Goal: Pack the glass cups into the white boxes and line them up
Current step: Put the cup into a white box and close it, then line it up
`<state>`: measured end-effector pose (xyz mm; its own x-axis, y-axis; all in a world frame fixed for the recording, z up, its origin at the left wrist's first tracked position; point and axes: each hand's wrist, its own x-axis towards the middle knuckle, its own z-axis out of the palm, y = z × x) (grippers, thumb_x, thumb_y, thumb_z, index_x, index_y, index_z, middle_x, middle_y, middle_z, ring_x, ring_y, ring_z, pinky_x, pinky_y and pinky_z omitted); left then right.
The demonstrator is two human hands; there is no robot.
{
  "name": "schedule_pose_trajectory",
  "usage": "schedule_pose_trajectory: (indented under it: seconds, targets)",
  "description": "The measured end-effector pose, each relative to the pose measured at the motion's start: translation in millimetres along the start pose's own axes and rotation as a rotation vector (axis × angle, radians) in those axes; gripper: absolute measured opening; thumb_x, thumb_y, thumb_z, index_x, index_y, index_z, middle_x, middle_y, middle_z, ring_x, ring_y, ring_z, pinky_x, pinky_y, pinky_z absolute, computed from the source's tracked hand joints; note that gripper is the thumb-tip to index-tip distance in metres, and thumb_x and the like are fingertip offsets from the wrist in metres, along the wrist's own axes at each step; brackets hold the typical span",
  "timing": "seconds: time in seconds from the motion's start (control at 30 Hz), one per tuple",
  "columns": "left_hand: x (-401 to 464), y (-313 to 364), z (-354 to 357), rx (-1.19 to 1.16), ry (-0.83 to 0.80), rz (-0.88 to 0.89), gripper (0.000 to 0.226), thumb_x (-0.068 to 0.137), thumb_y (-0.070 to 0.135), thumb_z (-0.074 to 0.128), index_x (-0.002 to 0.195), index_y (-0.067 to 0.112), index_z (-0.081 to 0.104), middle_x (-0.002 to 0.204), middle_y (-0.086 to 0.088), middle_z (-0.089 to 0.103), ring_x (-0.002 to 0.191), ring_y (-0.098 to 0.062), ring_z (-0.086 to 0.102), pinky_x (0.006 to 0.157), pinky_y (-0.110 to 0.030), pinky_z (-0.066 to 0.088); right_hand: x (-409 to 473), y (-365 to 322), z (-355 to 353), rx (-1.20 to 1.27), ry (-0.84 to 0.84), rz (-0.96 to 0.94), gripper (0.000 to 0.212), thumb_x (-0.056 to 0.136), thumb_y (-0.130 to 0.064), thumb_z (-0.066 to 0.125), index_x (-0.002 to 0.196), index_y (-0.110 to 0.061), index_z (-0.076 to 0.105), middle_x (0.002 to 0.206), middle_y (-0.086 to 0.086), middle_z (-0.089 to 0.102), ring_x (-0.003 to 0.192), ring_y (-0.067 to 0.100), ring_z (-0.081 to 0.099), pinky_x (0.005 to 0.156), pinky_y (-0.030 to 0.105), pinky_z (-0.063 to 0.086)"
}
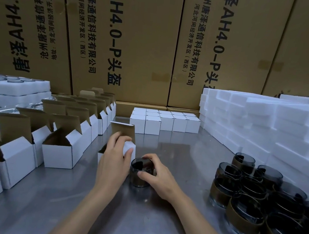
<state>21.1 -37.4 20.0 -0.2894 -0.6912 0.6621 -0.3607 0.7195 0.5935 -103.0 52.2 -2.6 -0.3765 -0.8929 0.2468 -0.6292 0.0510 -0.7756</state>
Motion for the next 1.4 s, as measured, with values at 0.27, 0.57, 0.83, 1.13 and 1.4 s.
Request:
schedule_pose_trajectory:
  seconds: [0.27,0.57,0.83,1.13,1.4]
  targets:
    - [5,-19,-8,-0.205,0.173,0.04,0.034,0.089,0.014,0.062,0.121,0.022,0.055,0.128,0.011,0.044,0.11,0.019,0.035,0.09,-0.014,0.034,0,-7,3,-0.009,0.112,-0.033,0.064,0.068,-0.076,0.042,0.124,-0.044,0.042,0.12,-0.024,0.055,0.11,-0.002,0.051,0.085,0.023,0.042]
    - [5,-42,3,-0.3,0.019,-0.302,0.04,0.093,0.035,0.056,0.131,0.02,0.058,0.122,0.003,0.063,0.099,-0.002,0.055,0.087,-0.02,0.039,0,-17,10,-0.085,0.183,-0.062,0.05,0.073,-0.07,0.046,0.119,-0.052,0.044,0.106,-0.04,0.052,0.106,-0.014,0.048,0.078,0.01,0.036]
    - [-3,-35,3,-0.148,0.182,-0.254,0.035,0.095,0.041,0.05,0.107,0.017,0.074,0.076,-0.005,0.07,0.076,-0.023,0.062,0.056,-0.024,0.037,0,-31,15,-0.153,0.364,-0.017,0.069,0.061,-0.088,0.042,0.106,-0.038,0.06,0.101,-0.025,0.062,0.093,-0.007,0.056,0.073,0.016,0.045]
    - [-3,-26,-2,-0.231,0.216,-0.26,0.027,0.095,0.031,0.053,0.115,0.02,0.068,0.094,0.005,0.067,0.092,-0.014,0.063,0.078,-0.03,0.051,0,-33,13,-0.146,0.383,0.079,0.037,0.089,-0.065,0.034,0.08,-0.037,0.055,0.078,-0.019,0.061,0.077,0.0,0.056,0.063,0.021,0.041]
    - [9,-38,-8,-0.392,0.003,-0.26,0.021,0.091,0.03,0.038,0.089,0.034,0.059,0.103,0.008,0.056,0.09,-0.009,0.053,0.066,-0.029,0.05,1,-30,11,-0.142,0.401,0.065,0.041,0.097,-0.035,0.034,0.057,-0.024,0.032,0.056,-0.005,0.043,0.055,0.007,0.041,0.052,0.026,0.031]
